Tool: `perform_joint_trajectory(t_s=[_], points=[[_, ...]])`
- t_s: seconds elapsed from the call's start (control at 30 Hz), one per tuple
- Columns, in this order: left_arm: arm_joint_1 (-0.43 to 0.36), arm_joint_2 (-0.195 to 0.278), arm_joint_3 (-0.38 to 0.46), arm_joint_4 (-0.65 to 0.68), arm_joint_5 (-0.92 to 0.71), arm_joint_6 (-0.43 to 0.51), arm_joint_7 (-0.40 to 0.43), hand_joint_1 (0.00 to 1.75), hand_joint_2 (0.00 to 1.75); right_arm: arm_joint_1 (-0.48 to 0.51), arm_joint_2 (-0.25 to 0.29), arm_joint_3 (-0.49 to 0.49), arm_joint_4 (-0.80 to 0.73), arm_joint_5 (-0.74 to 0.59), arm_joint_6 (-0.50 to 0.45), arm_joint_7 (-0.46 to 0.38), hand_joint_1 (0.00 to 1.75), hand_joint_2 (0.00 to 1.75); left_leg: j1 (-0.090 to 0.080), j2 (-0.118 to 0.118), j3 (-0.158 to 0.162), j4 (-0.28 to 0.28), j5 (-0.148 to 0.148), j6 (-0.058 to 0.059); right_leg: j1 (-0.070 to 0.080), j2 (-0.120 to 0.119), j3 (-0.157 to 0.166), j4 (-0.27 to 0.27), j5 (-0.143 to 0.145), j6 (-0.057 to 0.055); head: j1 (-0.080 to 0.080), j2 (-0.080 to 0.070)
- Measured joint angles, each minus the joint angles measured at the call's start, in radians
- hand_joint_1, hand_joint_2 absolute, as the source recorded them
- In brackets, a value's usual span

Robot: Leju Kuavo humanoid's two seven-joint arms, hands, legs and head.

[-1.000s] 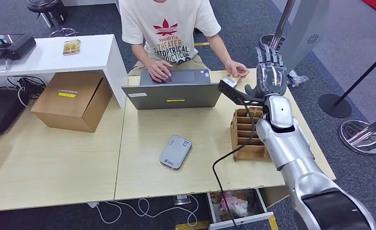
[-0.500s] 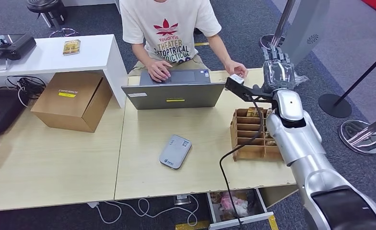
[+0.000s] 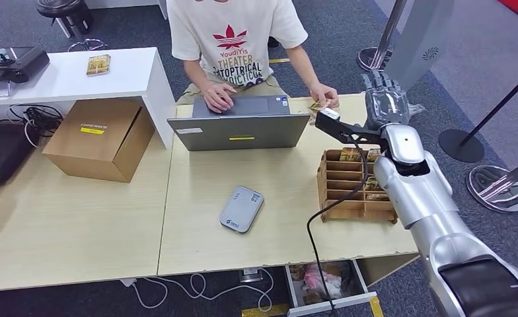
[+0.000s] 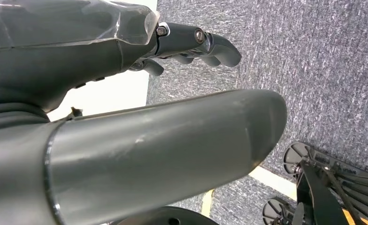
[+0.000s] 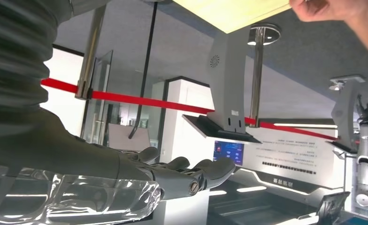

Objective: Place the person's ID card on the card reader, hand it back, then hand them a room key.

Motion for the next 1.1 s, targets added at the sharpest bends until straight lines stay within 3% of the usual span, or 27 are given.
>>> perform_joint_trajectory(t_s=[0.3,0.63,1.1], points=[[0.001,0.001,0.003,0.0,-0.003,-0.01,-0.01,0.0,0.0,-0.001,-0.007,0.023,0.011,-0.063,0.059,-0.019,0.0,1.75,0.0,0.0,0.0,0.0,0.0,0.0,0.0,0.0,0.0,0.0,0.0,0.0,0.0,0.0],[0.005,0.0,0.003,0.0,-0.021,-0.012,-0.027,0.0,0.0,0.017,-0.062,0.027,0.031,-0.174,0.13,-0.084,0.0,1.75,0.0,0.0,0.0,0.001,0.0,0.001,0.0,0.0,0.0,0.0,0.0,0.0,0.0,0.0],[0.005,-0.002,0.003,0.0,-0.023,-0.01,-0.027,0.0,0.0,0.027,-0.089,0.029,0.041,-0.202,0.181,-0.104,0.0,1.75,0.0,0.0,0.0,0.001,0.0,0.001,0.0,0.0,0.0,0.0,0.0,0.0,0.0,0.0]])
